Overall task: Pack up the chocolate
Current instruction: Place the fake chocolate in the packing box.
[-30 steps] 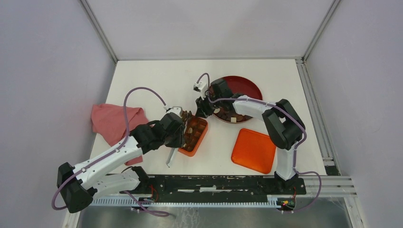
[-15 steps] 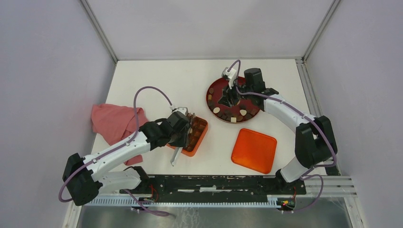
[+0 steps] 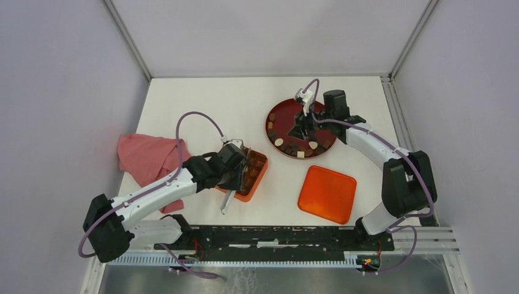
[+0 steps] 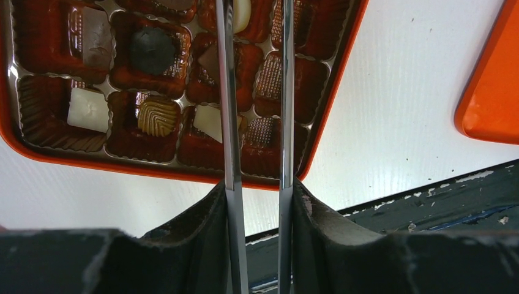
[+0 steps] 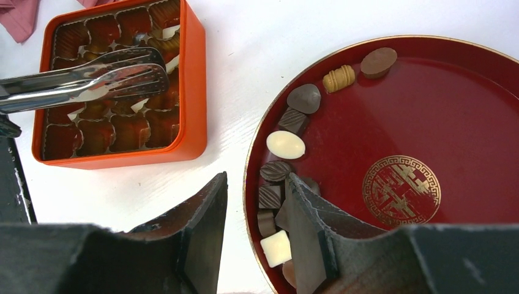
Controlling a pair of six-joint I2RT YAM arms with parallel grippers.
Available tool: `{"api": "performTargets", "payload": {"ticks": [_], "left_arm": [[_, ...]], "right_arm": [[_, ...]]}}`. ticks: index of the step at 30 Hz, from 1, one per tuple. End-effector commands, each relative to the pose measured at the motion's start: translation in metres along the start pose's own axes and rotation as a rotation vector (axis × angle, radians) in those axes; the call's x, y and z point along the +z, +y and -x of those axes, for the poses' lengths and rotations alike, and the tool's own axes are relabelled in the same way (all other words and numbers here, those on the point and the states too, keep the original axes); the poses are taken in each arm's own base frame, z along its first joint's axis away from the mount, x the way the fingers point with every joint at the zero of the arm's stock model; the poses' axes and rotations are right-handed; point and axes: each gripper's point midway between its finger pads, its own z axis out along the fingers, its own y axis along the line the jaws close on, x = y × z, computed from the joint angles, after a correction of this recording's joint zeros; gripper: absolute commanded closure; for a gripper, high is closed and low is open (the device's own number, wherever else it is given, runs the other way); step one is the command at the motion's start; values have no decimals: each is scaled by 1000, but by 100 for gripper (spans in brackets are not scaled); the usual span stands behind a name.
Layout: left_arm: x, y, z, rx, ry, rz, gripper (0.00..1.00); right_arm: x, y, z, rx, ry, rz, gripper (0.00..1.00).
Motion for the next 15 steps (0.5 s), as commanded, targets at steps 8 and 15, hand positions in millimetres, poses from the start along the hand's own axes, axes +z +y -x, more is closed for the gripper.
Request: {"api": "performTargets", "payload": {"ticks": [8,15], "left_arm": [[-7,-8,22,-16,-62,-8,54],[-26,-16,36,-37,-115,-49,56]], "right_arm": [[-13,5,17,-42,-67,26,54],[-17,1,18,-64,-68,12,54]]}}
